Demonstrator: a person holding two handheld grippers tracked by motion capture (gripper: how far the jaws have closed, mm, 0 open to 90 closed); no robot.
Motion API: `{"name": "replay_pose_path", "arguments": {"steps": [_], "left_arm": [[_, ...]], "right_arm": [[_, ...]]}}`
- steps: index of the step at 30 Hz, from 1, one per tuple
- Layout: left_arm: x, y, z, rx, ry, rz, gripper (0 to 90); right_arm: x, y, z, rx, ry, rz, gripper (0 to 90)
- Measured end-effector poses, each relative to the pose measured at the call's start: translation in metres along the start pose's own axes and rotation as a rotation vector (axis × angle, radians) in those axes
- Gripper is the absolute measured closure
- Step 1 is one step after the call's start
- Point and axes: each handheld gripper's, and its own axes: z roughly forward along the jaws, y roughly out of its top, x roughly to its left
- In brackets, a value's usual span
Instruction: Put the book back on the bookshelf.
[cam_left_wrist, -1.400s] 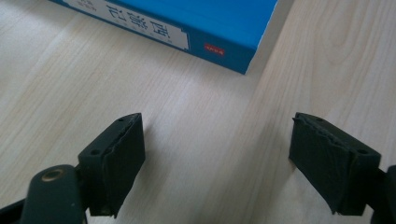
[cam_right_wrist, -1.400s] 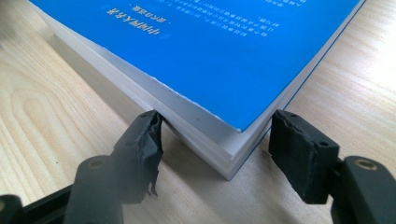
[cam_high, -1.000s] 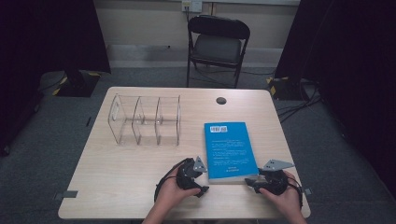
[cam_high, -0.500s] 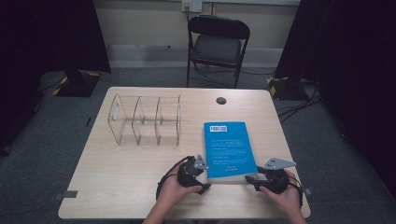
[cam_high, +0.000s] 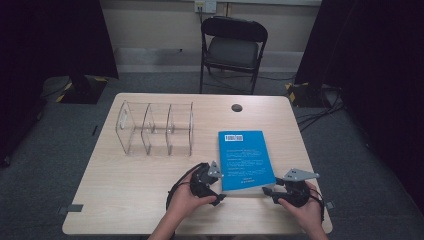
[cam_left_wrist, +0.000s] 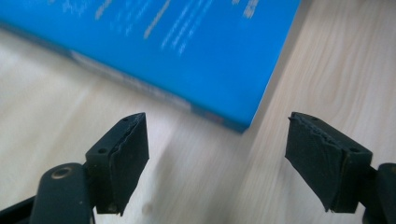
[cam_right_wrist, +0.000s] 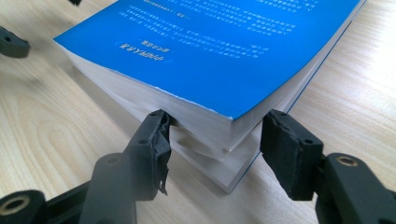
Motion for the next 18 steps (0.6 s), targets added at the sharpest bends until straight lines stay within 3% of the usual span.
{"name": "replay_pose_path", "arguments": {"steps": [7,10,11,12,14,15,18], "left_arm": [[-0.009,0.025,0.008,-0.021,-0.026,0.047,16.5],[-0.012,0.033,0.015,-0.034,-0.042,0.049,16.5],[-0.011,0.036,0.017,-0.025,-0.057,0.08,16.5],[-0.014,0.038,0.02,-0.037,-0.048,0.064,16.8],[-0.016,0.044,0.024,-0.028,-0.039,0.09,17.4],[-0.017,0.046,0.027,-0.034,-0.044,0.078,17.4],[-0.019,0.053,0.033,-0.033,-0.028,0.096,17.7]], "right_arm": [[0.0,0.003,-0.001,0.001,0.001,-0.001,42.9],[0.001,0.003,-0.001,-0.003,-0.001,0.0,44.3],[0.0,0.004,-0.002,-0.01,0.014,0.004,46.8],[0.0,0.004,-0.002,-0.018,0.025,0.014,47.0],[0.0,0.006,-0.002,-0.012,0.024,0.012,47.1],[0.0,0.006,-0.002,-0.014,0.024,0.009,47.1],[-0.001,0.006,-0.002,-0.015,0.025,0.013,47.2]]}}
